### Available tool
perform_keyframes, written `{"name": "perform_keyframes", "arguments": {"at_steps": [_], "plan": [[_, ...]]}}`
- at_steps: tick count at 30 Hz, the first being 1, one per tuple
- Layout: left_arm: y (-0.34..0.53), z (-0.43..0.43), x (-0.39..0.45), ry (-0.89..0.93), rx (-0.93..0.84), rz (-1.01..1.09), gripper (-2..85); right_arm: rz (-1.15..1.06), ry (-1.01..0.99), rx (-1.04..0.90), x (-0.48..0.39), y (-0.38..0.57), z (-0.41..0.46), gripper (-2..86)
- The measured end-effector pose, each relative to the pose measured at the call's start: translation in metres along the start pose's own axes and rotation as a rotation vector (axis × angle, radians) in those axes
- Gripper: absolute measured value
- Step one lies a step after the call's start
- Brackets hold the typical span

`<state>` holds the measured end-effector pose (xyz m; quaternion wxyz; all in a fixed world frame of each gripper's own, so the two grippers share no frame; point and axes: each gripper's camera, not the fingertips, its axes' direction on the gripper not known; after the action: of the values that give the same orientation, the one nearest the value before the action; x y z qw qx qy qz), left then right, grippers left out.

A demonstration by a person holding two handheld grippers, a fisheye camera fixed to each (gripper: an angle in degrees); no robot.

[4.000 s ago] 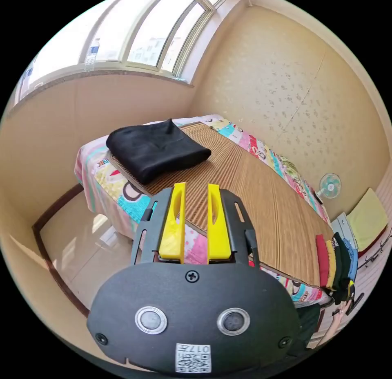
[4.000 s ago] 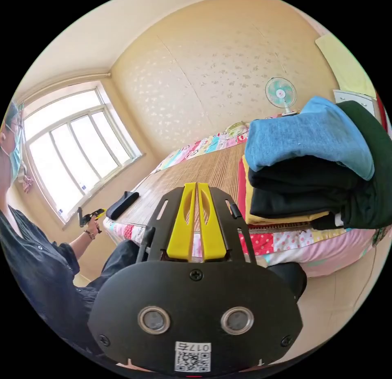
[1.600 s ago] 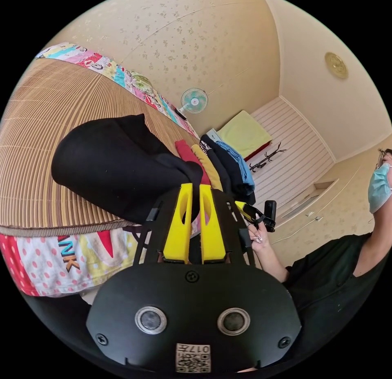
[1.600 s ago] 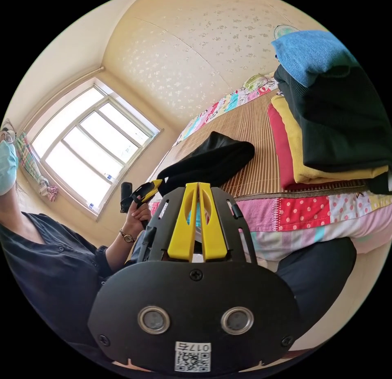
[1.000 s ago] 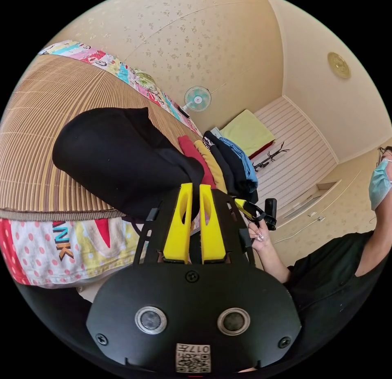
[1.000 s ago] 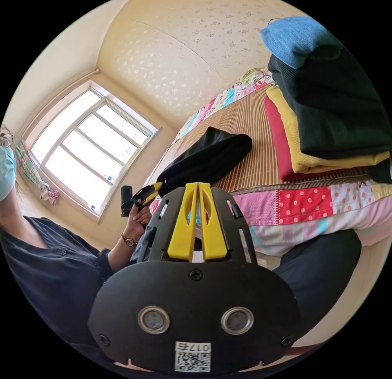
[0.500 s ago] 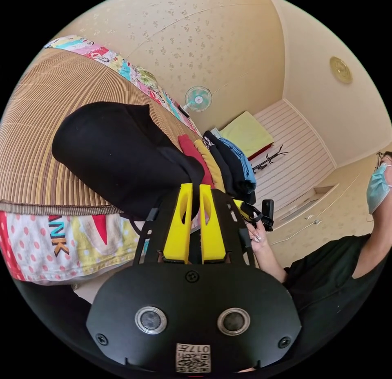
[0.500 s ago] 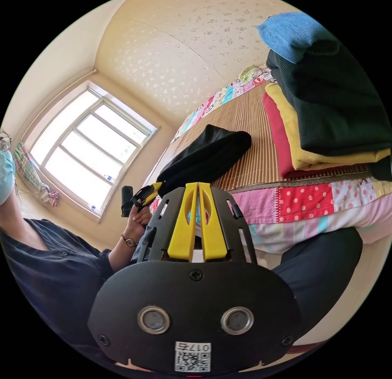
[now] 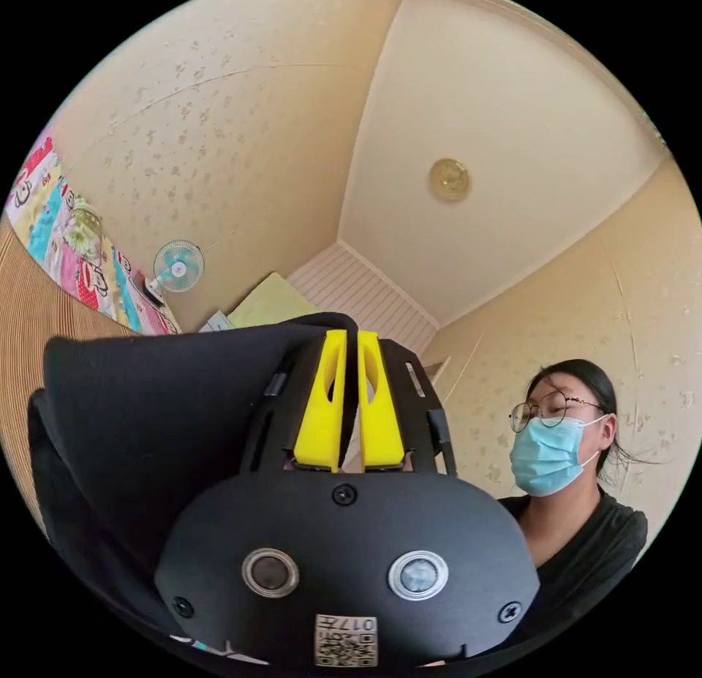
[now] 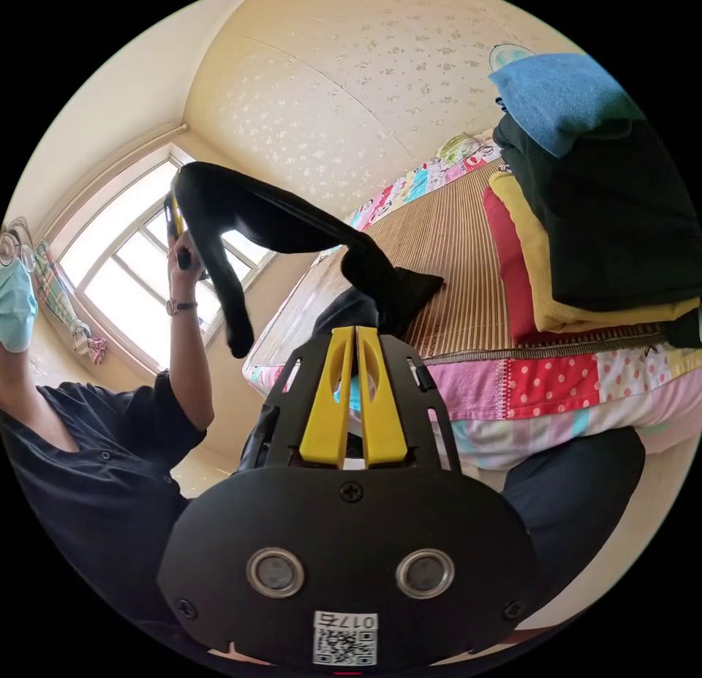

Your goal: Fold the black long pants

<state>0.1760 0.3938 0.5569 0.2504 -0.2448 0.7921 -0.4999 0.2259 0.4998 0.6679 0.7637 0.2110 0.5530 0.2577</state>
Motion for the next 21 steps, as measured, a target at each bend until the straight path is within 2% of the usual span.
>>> {"name": "perform_keyframes", "arguments": {"at_steps": [2,5,7,10,12,17,20,21], "plan": [[-0.026,-0.013,0.012,-0.159,0.040,0.074,1.2,0.003,-0.025,-0.019,0.001,-0.001,0.002,1.4],[-0.048,-0.068,-0.015,-0.367,0.184,-0.009,1.7,0.012,-0.033,-0.047,0.006,0.000,0.005,1.8],[-0.053,-0.133,-0.053,-0.685,0.322,-0.191,2.8,0.019,-0.033,-0.058,0.011,0.001,0.006,2.0],[-0.031,-0.214,-0.090,-1.105,0.421,-0.498,4.7,0.049,-0.065,-0.073,0.022,0.001,0.009,2.1],[-0.007,-0.239,-0.101,-1.158,0.392,-0.510,6.2,0.058,-0.094,-0.072,0.026,-0.001,0.010,2.2],[0.083,-0.230,-0.070,-1.330,0.333,-0.238,6.2,0.071,-0.064,-0.116,0.036,-0.008,0.019,2.0],[0.129,-0.201,-0.048,-1.167,0.279,-0.120,8.1,0.085,-0.078,-0.138,0.042,-0.013,0.026,1.7],[0.136,-0.179,-0.049,-1.089,0.180,-0.092,8.5,0.087,-0.082,-0.149,0.043,-0.015,0.030,1.7]]}}
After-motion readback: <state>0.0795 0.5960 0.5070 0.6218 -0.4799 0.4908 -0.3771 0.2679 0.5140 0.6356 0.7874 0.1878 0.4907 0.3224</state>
